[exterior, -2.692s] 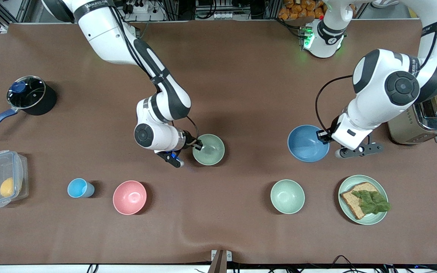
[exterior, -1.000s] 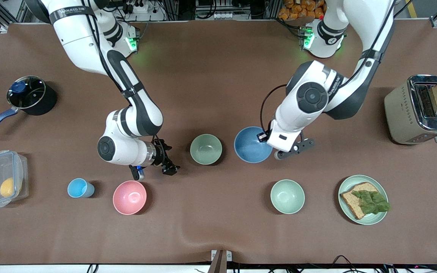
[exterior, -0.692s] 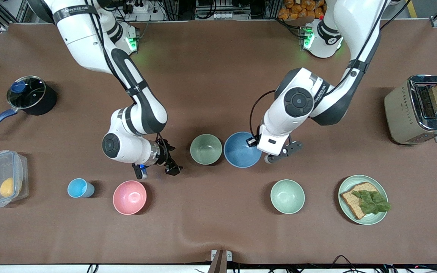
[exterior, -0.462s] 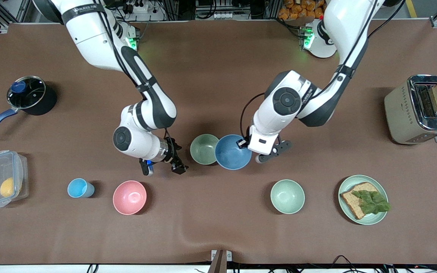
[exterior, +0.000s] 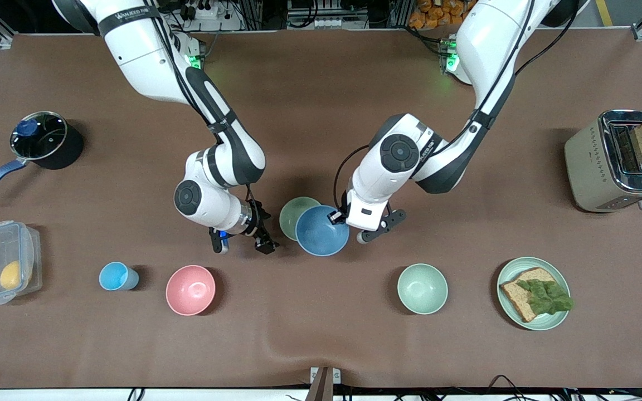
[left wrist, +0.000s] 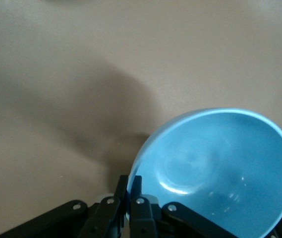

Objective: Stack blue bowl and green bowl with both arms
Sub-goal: 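Lift the blue bowl with the left gripper over the green bowl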

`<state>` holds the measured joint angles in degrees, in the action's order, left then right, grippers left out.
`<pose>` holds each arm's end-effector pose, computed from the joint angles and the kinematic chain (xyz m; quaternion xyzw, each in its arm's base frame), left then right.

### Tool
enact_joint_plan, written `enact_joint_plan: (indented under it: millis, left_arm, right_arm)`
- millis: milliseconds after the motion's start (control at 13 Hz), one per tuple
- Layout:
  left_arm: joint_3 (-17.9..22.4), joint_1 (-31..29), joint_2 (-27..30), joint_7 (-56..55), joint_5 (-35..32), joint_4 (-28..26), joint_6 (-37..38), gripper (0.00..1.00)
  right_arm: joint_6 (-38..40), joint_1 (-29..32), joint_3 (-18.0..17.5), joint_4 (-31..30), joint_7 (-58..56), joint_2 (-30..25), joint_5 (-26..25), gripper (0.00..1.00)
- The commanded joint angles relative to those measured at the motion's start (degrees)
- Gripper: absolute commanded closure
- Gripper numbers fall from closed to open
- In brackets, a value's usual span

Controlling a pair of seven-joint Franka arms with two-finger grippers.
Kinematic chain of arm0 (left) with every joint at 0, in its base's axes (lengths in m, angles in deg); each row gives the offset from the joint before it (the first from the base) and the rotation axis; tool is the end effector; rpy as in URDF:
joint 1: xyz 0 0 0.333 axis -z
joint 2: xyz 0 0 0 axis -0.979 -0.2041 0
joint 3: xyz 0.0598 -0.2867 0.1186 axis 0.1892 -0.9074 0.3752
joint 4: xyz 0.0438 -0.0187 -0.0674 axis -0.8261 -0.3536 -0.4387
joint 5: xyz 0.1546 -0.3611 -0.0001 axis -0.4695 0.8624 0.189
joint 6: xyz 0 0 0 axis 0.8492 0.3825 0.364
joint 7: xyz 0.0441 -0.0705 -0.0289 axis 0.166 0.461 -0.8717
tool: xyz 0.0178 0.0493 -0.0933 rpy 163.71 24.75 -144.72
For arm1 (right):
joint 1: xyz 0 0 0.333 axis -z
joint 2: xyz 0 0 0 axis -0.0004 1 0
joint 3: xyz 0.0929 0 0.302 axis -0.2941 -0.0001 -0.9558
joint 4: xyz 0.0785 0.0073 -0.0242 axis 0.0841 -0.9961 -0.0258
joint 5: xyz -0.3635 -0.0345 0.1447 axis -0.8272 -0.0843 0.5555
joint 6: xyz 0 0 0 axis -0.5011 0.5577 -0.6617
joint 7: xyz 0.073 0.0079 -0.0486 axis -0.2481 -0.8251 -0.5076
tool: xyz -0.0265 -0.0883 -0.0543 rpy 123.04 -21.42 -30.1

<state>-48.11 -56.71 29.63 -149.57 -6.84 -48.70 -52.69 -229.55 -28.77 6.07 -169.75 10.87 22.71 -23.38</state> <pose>0.5797 -0.4461 0.3160 0.9500 0.2805 -0.0136 0.1361 0.6058 0.3209 0.2014 -0.8004 0.5729 0.1167 0.1324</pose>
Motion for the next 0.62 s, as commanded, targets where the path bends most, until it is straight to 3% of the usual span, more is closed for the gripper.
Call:
enact_joint_plan:
  millis: [0,231,538]
  left_arm:
    - [1.32,2.04,-2.09,-2.75,0.13,2.11,-2.7,1.0]
    - [2.99,4.76,-3.24,-3.02,0.14,2.46,-4.2,1.0]
    - [5.54,7.23,-4.38,-3.02,0.22,3.51,-4.2,1.0]
  right_arm:
    - [-0.57,-1.09,0.19,-1.36,1.74,-0.53,-1.33,0.0]
    - [-0.57,-1.88,0.27,-1.54,1.74,-0.62,-1.41,0.0]
    - [0.56,-2.94,3.08,-1.62,1.66,-0.71,-1.59,0.0]
